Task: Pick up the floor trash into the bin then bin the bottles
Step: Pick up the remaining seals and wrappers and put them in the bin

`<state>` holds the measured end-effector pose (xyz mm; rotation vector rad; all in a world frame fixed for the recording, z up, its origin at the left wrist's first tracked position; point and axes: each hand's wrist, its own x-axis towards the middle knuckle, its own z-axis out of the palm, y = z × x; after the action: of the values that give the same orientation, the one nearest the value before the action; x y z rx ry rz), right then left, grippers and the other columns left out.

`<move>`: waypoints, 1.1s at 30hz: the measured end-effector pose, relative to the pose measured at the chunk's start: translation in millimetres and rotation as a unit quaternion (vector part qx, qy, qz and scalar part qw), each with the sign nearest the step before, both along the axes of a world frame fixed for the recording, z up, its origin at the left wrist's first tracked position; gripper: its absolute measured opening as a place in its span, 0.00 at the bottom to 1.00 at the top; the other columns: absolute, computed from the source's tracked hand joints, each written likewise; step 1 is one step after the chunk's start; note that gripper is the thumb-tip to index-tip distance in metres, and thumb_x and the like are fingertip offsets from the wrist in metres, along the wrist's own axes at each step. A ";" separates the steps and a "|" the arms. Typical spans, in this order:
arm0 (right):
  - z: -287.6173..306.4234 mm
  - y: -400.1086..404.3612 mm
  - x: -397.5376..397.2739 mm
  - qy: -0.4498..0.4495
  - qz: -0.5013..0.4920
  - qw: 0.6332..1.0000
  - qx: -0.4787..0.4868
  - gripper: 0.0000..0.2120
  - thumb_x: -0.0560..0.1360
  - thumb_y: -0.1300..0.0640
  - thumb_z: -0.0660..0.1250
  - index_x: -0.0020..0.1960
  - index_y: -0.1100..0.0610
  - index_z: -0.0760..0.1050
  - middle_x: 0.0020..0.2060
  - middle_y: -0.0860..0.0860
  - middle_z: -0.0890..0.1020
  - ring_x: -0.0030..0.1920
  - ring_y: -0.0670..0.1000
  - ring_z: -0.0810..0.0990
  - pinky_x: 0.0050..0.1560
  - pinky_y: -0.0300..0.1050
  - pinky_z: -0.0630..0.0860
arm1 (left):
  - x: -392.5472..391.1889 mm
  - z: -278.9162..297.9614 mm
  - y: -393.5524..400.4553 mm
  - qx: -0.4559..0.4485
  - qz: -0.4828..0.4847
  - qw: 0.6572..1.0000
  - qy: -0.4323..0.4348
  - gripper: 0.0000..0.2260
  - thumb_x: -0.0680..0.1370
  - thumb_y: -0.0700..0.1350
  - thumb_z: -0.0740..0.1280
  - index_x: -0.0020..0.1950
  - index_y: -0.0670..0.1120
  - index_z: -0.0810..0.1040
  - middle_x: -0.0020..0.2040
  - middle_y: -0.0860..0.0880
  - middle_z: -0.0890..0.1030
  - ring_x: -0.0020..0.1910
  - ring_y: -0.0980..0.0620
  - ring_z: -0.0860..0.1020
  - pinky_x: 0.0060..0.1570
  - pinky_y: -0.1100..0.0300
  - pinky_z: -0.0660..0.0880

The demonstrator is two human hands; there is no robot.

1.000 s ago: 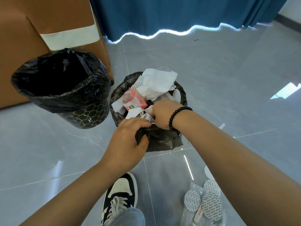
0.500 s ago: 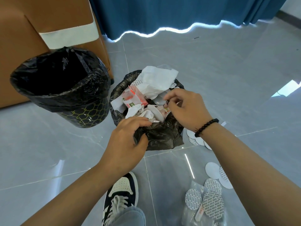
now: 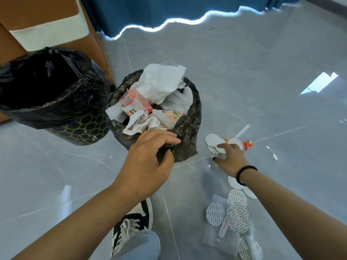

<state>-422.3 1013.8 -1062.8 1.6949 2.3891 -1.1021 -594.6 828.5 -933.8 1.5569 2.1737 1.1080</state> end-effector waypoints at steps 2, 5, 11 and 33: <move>-9.9 6.4 1.6 -0.087 0.059 0.994 0.008 0.31 0.74 0.48 0.67 0.74 0.49 0.61 0.74 0.57 0.55 0.74 0.60 0.54 0.72 0.49 0.55 | 0.6 1.1 1.7 -0.013 -0.018 1.000 0.003 0.13 0.72 0.40 0.65 0.52 0.50 0.83 0.54 0.58 0.80 0.58 0.62 0.75 0.58 0.70 0.70; -26.0 22.2 7.2 -0.155 0.097 0.983 0.004 0.34 0.74 0.42 0.65 0.75 0.43 0.54 0.77 0.54 0.47 0.75 0.62 0.45 0.74 0.54 0.48 | 4.7 4.6 6.2 -0.041 -0.074 0.996 0.018 0.13 0.71 0.41 0.64 0.52 0.50 0.83 0.53 0.58 0.80 0.57 0.62 0.75 0.57 0.72 0.69; -42.1 40.5 0.4 -0.164 0.102 0.981 -0.003 0.32 0.73 0.39 0.64 0.74 0.39 0.56 0.77 0.50 0.47 0.75 0.62 0.43 0.74 0.61 0.48 | 11.4 16.7 27.4 -0.120 -0.232 0.963 0.062 0.12 0.73 0.45 0.62 0.53 0.53 0.81 0.53 0.60 0.79 0.57 0.61 0.74 0.56 0.66 0.72; -18.3 -62.4 57.8 -0.042 0.138 0.978 0.151 0.27 0.74 0.57 0.67 0.71 0.53 0.65 0.72 0.59 0.62 0.69 0.62 0.63 0.66 0.55 0.68 | 39.5 -12.9 31.7 -0.161 -0.124 0.975 -0.086 0.14 0.74 0.39 0.69 0.46 0.60 0.81 0.50 0.65 0.81 0.50 0.62 0.78 0.49 0.71 0.74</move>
<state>-364.5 951.4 -1081.1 1.3772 2.7390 -0.6440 -555.1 860.2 -946.7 1.4754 1.8726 0.7407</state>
